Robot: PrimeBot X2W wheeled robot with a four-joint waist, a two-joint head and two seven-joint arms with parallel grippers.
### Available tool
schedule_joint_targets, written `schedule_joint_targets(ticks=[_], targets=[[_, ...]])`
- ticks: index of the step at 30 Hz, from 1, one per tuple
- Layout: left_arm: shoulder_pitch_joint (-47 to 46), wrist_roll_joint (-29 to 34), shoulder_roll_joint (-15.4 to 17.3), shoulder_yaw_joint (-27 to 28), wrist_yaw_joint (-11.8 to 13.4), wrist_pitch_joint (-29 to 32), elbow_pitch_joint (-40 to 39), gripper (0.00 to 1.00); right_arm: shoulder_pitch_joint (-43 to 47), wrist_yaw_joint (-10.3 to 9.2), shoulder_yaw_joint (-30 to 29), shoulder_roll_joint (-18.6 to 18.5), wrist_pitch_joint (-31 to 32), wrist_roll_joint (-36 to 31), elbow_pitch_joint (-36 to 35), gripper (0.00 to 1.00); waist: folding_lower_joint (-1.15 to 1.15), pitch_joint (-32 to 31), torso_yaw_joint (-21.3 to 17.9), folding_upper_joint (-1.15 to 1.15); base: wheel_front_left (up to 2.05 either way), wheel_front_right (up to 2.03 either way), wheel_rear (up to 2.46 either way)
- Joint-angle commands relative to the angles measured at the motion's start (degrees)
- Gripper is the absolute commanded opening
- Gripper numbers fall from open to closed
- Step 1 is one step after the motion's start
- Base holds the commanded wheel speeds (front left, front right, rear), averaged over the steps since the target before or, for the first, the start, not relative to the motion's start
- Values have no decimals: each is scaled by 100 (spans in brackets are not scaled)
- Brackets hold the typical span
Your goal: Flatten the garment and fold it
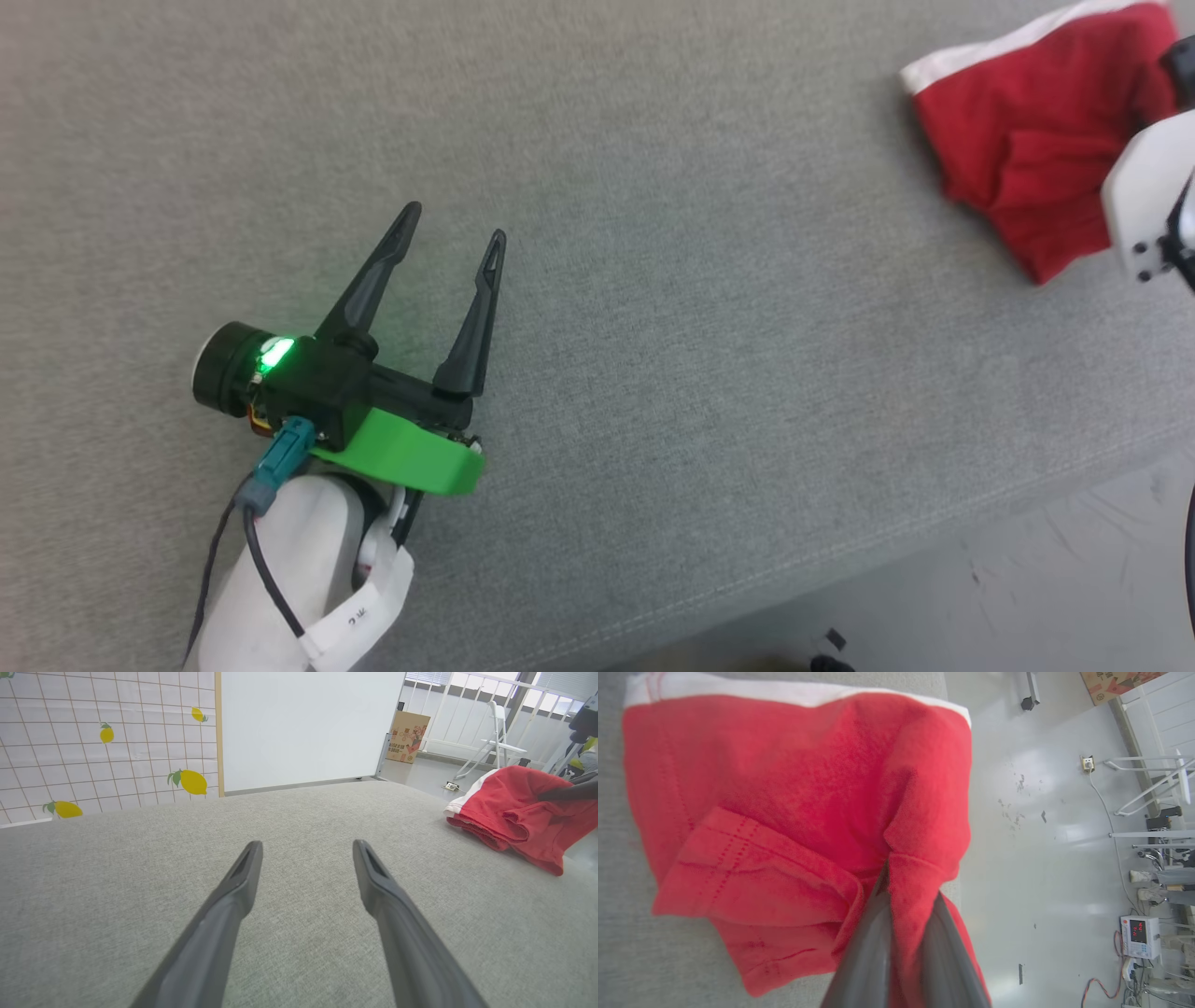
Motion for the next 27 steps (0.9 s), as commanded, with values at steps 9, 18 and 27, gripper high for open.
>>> schedule_joint_targets(ticks=[9,18,27], targets=[[-89,-33,132,70,-3,-21,-80,100,-210,-10,-1530,519,-627,-1470,461,100,-1,294,94,-1,0,0,0],[230,-255,-274,294,66,-21,181,100,334,-10,-2435,902,-1763,-1351,384,100,-1,-712,536,-1,0,0,0],[871,-383,-583,692,105,-21,446,100,1634,-10,-2065,1216,-3074,-31,-731,100,-1,-1827,1108,-1,0,0,0]])
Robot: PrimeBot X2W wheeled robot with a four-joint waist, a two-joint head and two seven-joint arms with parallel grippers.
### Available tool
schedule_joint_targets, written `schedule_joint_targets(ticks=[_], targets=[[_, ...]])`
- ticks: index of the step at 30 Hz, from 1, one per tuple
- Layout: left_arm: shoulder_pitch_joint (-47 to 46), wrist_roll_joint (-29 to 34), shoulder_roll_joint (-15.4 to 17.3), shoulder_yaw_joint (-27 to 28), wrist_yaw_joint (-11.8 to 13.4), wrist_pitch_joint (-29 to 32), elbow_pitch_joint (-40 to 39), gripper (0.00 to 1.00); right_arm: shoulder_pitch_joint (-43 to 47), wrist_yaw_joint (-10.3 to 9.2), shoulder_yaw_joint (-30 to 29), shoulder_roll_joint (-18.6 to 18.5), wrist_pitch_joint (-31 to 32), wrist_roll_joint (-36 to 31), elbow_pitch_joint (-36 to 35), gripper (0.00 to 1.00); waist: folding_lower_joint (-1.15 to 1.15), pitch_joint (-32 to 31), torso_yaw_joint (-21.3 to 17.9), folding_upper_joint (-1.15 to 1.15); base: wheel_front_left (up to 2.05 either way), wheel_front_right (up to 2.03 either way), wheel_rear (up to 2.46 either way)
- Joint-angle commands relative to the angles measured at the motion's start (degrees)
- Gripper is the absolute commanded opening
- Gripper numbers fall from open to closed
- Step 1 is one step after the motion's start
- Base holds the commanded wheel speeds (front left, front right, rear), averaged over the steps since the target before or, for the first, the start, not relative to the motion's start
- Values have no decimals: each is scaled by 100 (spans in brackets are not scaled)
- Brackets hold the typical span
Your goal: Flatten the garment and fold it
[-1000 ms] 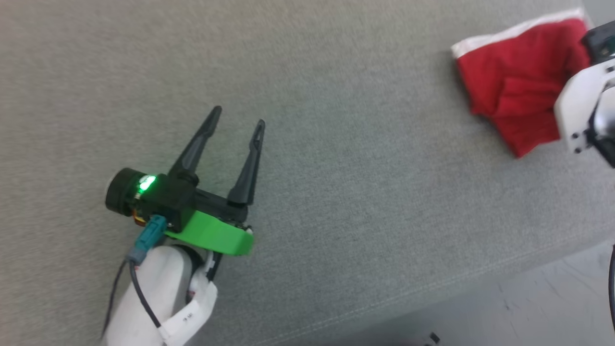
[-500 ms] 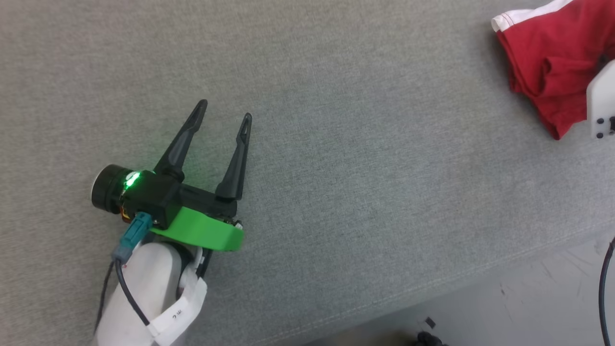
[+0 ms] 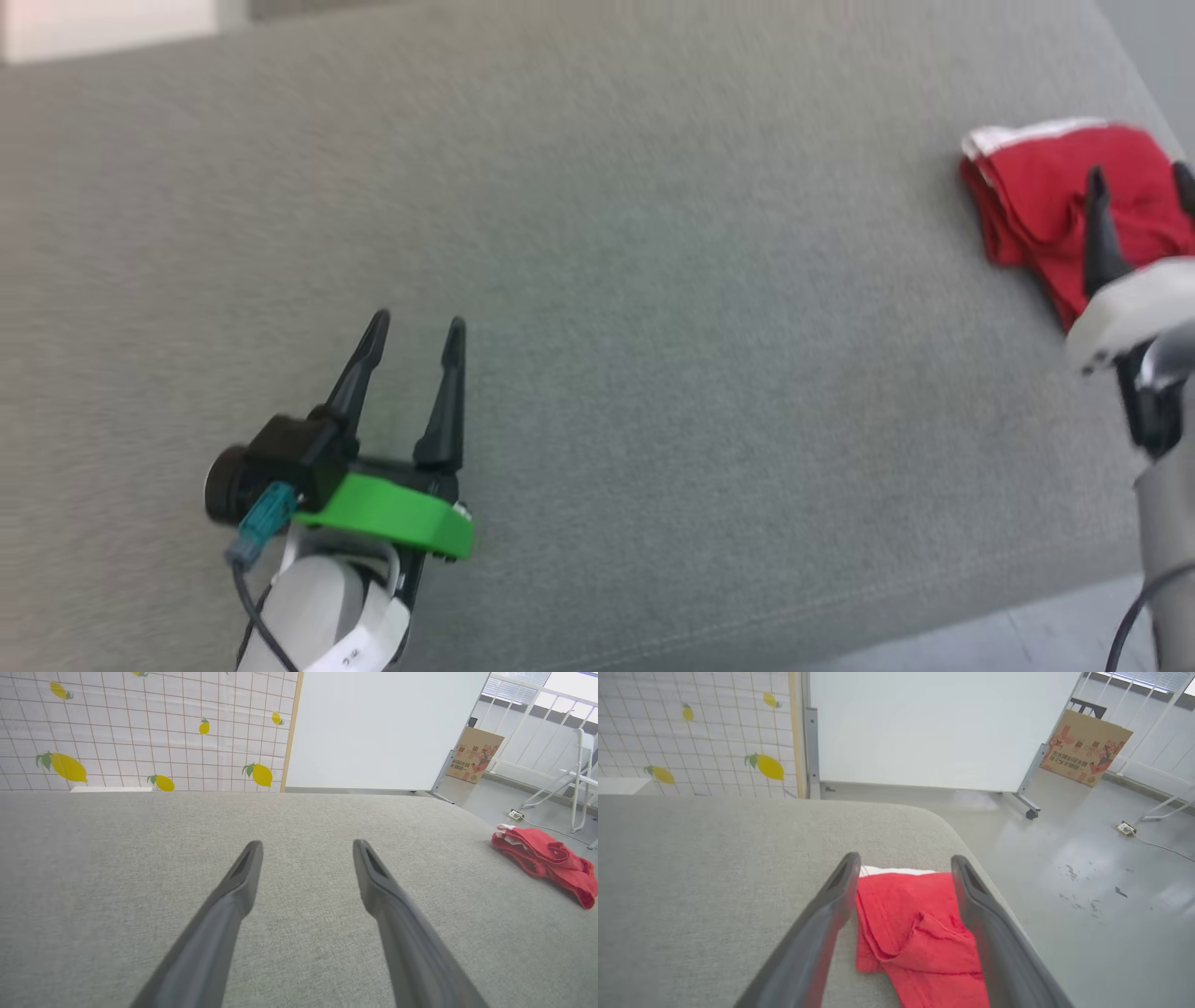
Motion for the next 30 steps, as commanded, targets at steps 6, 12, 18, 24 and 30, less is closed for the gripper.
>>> schedule_joint_targets(ticks=[6,12,18,24,30], targets=[[306,-59,-114,215,12,-22,110,100,1160,-11,452,319,-340,567,-1415,100,0,-1146,940,0,0,0,0],[424,-71,-176,298,57,-22,321,100,2327,-11,703,601,-450,776,-2521,100,0,-1377,1384,0,0,0,0],[472,-48,-190,285,85,-22,495,100,3061,-11,747,825,-544,684,-2933,100,0,-1538,1650,0,0,0,0],[572,-111,-193,281,155,-22,511,100,3574,-11,782,969,-588,658,-3083,100,0,-1634,1725,0,0,0,0],[686,-155,-194,268,210,-22,492,100,3744,-11,741,1006,-609,770,-3085,100,0,-1673,1712,0,0,0,0]])
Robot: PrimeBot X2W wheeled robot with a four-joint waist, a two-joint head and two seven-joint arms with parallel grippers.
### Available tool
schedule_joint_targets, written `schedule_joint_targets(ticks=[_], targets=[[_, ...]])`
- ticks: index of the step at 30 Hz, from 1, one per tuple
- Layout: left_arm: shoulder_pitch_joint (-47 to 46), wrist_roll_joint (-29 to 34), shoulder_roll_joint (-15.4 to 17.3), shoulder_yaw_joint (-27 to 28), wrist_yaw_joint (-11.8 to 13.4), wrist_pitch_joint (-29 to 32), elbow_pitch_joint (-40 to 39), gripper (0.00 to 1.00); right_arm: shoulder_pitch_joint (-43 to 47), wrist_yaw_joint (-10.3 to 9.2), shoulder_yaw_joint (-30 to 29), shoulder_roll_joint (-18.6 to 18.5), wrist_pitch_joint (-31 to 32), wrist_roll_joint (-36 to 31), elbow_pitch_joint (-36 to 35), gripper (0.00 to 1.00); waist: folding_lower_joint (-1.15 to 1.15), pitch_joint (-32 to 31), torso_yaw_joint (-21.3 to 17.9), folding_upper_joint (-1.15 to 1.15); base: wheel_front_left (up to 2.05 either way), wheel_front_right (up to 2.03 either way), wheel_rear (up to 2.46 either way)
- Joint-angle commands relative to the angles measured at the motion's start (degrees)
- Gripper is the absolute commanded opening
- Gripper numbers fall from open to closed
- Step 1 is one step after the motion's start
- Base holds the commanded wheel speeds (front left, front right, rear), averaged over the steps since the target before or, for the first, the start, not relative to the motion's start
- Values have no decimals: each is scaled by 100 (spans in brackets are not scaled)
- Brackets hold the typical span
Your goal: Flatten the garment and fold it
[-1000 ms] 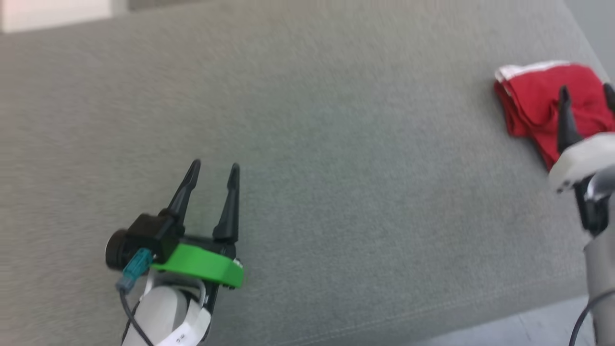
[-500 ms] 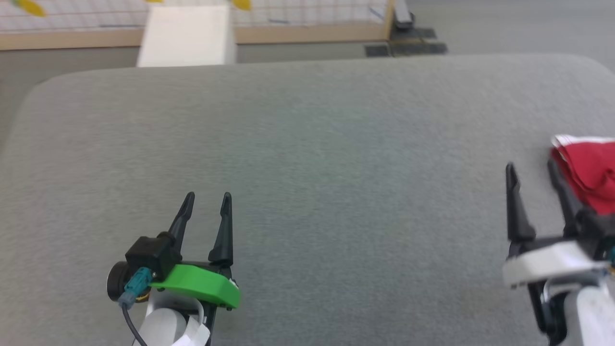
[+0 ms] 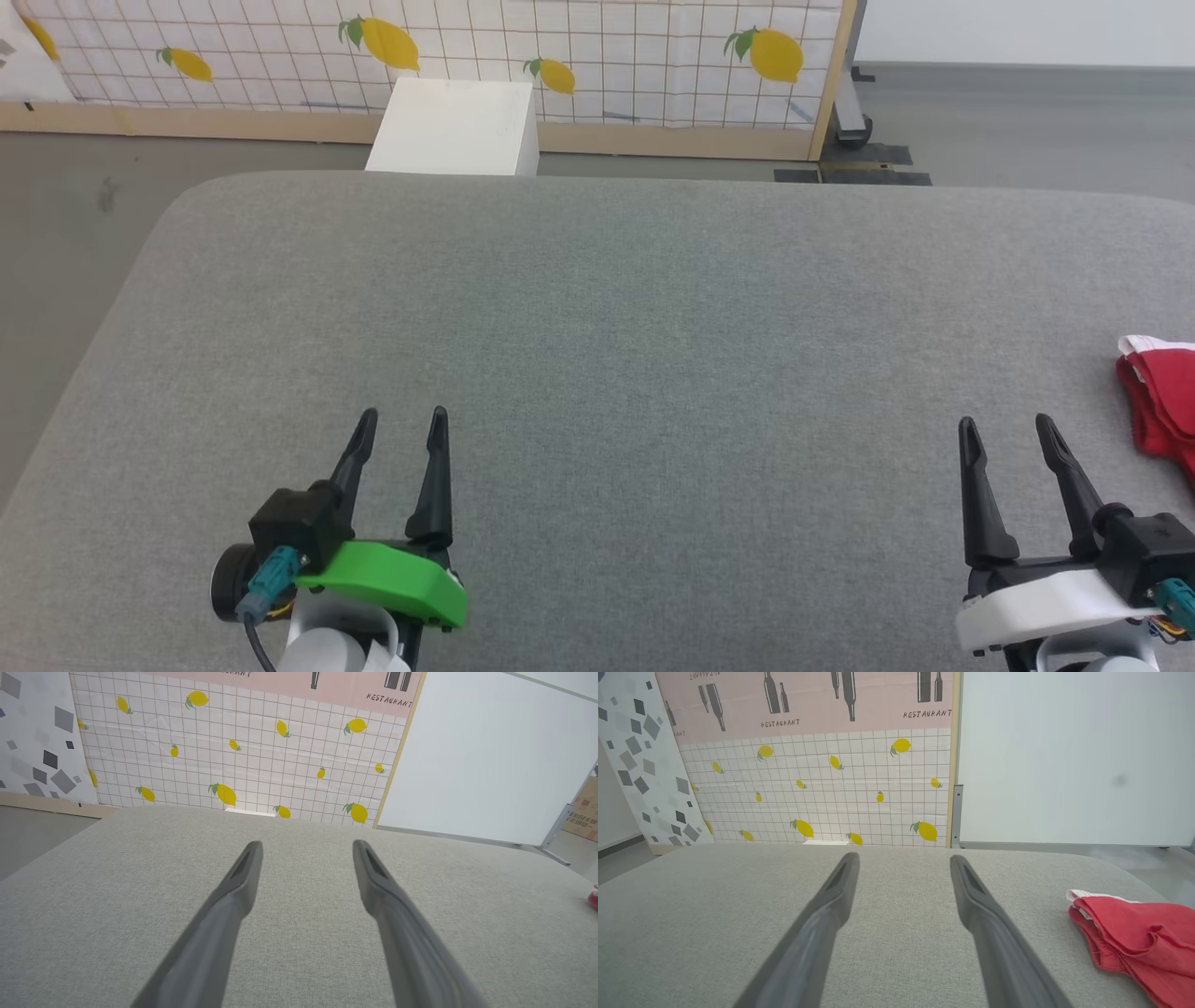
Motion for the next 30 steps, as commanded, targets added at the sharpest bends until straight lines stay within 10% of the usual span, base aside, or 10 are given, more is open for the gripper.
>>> schedule_joint_targets(ticks=[1,14,15,30], targets=[[85,-56,-27,5,19,-21,-13,100,45,-10,-7,13,-55,94,-9,100,1,-5,-3,0,0,0,0],[110,-55,-28,-10,43,-21,36,100,49,-10,25,16,-73,334,118,100,1,-33,-8,0,0,0,0],[36,0,-1,-18,10,1,31,0,4,0,20,3,-43,286,104,0,1,-33,-8,0,0,0,0],[54,71,4,-2,30,82,-21,0,-8,0,42,2,31,245,78,0,1,-32,-17,0,0,0,0]])
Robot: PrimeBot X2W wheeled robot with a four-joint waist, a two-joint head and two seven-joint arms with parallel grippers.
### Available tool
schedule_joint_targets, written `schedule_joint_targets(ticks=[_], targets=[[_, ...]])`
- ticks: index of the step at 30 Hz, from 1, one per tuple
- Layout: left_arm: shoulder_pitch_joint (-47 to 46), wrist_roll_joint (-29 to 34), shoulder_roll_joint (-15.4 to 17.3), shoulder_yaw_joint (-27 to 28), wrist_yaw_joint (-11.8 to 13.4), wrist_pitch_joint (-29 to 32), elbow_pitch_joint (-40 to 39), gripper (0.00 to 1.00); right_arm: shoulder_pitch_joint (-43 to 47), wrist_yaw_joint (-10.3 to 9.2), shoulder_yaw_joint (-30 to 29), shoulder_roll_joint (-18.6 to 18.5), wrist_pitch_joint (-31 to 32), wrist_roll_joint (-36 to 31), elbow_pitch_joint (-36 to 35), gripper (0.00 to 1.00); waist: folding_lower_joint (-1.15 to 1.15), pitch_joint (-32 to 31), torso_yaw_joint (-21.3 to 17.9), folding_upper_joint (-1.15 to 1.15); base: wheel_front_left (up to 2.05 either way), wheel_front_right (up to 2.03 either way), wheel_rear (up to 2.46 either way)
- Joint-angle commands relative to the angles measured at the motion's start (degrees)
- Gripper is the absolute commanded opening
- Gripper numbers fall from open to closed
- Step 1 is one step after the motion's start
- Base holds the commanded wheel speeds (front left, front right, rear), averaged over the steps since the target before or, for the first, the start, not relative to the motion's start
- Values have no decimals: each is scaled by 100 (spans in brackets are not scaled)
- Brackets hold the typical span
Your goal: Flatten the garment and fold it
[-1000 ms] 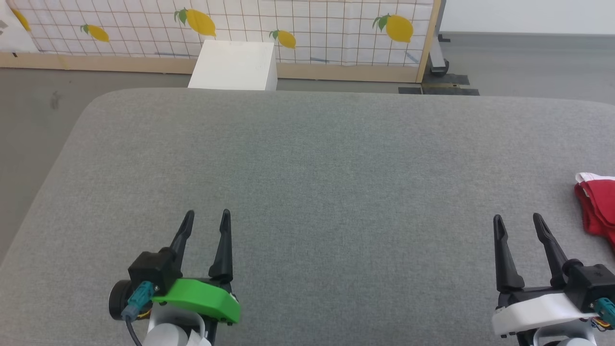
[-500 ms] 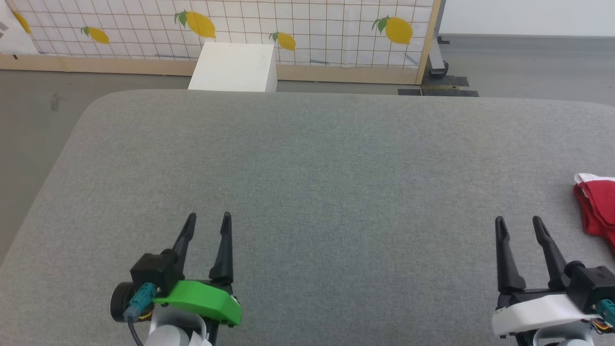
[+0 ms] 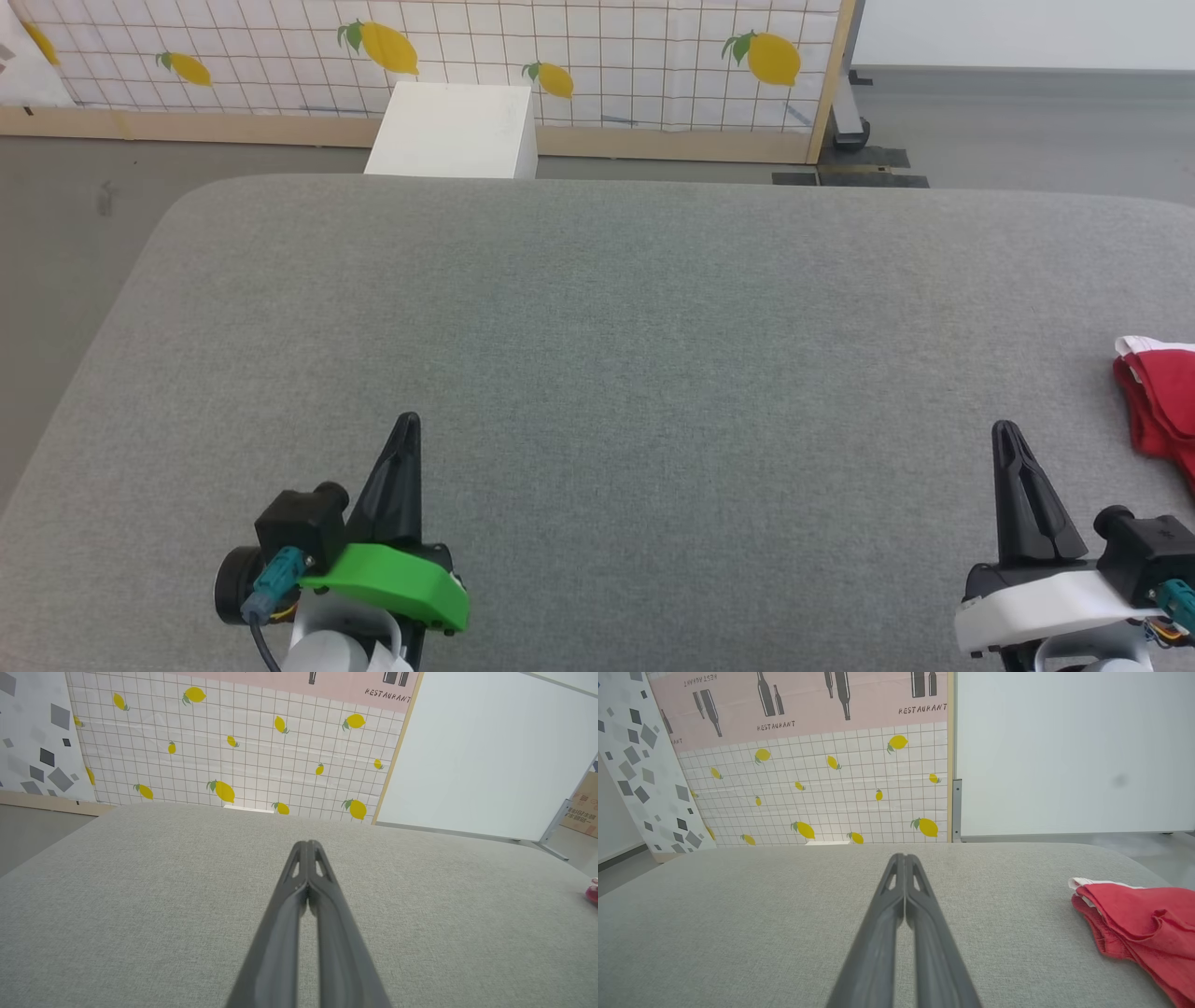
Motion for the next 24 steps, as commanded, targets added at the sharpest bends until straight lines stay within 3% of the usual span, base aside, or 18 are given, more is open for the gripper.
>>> schedule_joint_targets(ticks=[1,24], targets=[[25,62,-3,26,26,35,-45,0,-14,-1,22,1,33,-36,-24,0,0,0,-2,0,0,0,0],[100,311,-9,138,106,302,-234,0,-58,-2,127,4,299,-175,-111,0,0,6,-31,0,0,0,0]])
